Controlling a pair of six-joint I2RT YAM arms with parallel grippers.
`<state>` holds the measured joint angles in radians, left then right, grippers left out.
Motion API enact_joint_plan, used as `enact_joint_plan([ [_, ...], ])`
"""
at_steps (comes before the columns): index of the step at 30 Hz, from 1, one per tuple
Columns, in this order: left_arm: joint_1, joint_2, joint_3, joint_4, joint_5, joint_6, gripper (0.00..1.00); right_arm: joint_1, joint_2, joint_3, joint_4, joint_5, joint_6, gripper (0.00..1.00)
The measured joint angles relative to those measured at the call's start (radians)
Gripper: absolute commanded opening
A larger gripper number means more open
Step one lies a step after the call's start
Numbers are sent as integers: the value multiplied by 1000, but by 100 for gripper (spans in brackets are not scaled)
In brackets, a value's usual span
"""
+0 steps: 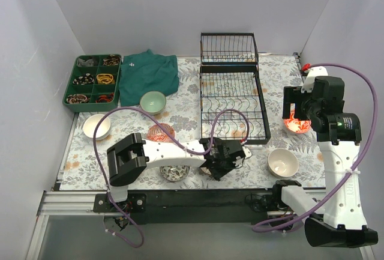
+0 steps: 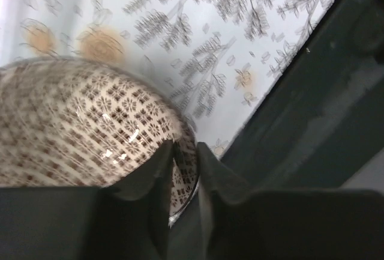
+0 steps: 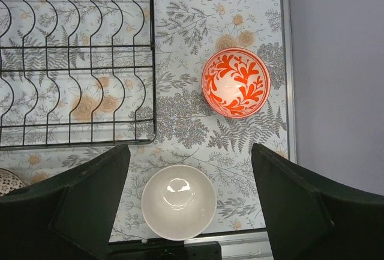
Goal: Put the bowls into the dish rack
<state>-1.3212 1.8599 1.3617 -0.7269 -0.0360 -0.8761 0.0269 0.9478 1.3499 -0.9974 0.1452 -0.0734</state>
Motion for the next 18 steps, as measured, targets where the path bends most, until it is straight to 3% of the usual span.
enact_joint_plan([
  [5,-15,-48,8,4,-72,18,0,-25,-5,0,0,-38,15,89],
  [11,-71,-89,37,-92,47,36,0,-47,-3,0,-1,-66,18,88],
  [15,-85,-92,217,-184,89,113,0,-47,4,-13,2,-82,17,88],
  [18,-1,-85,417,-179,137,178,0,-47,19,-43,-1,-97,14,88],
])
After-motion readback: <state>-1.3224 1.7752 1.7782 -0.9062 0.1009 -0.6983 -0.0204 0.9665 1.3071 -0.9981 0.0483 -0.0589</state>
